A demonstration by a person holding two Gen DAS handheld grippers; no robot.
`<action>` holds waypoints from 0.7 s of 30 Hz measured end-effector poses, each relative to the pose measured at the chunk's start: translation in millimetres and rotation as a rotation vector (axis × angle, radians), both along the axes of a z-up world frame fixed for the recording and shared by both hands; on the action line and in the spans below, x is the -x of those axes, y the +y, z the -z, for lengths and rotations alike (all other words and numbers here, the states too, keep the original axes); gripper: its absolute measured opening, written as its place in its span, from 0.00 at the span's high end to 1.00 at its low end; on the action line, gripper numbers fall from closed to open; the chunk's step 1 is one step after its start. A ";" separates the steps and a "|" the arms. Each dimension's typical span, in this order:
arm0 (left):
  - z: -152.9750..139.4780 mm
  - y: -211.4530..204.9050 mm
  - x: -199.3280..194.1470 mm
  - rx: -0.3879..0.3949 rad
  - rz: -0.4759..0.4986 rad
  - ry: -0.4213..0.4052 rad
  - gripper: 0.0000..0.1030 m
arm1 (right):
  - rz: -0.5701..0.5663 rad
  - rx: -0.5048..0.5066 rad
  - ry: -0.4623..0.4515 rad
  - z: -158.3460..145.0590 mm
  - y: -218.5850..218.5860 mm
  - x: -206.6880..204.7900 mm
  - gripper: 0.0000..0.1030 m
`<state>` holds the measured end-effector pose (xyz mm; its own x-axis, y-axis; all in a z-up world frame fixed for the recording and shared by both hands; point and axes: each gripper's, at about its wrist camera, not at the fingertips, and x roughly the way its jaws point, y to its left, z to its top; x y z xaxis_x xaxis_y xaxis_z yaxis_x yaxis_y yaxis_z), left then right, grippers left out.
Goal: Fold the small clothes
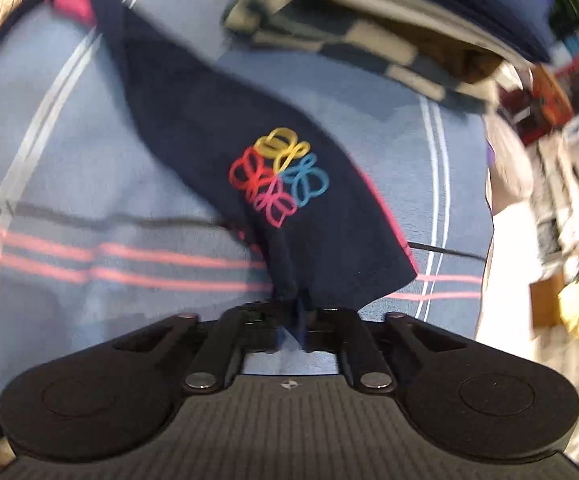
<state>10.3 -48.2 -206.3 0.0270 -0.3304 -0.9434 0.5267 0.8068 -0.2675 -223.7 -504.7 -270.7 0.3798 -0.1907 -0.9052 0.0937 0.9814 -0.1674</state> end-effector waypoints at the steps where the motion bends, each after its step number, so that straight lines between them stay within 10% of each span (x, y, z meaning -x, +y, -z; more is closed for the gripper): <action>1: 0.0 1.1 -0.3 0.003 -0.007 0.000 0.08 | 0.040 -0.046 -0.021 -11.1 -4.2 1.6 0.95; 9: 2.1 11.9 -12.2 0.028 -0.055 -0.001 0.08 | 0.216 -0.712 -0.133 -105.9 7.9 1.6 0.95; 15: -3.4 36.7 -32.5 0.043 -0.122 -0.024 0.08 | -0.116 -1.167 -0.085 -156.2 112.9 -46.5 0.95; 18: -9.4 54.1 -41.6 0.043 -0.154 -0.052 0.08 | -0.253 -1.036 -0.093 -170.2 151.6 -64.0 0.94; 21: -12.4 70.2 -45.1 0.035 -0.175 -0.063 0.06 | -0.206 -0.589 -0.162 -150.9 148.8 -60.8 0.27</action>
<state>55.4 22.0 -193.9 0.1456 -0.3483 -0.9260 0.3959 0.8783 -0.2681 -162.9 -355.9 -119.7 0.4964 0.4120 -0.7642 -0.1277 0.9053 0.4051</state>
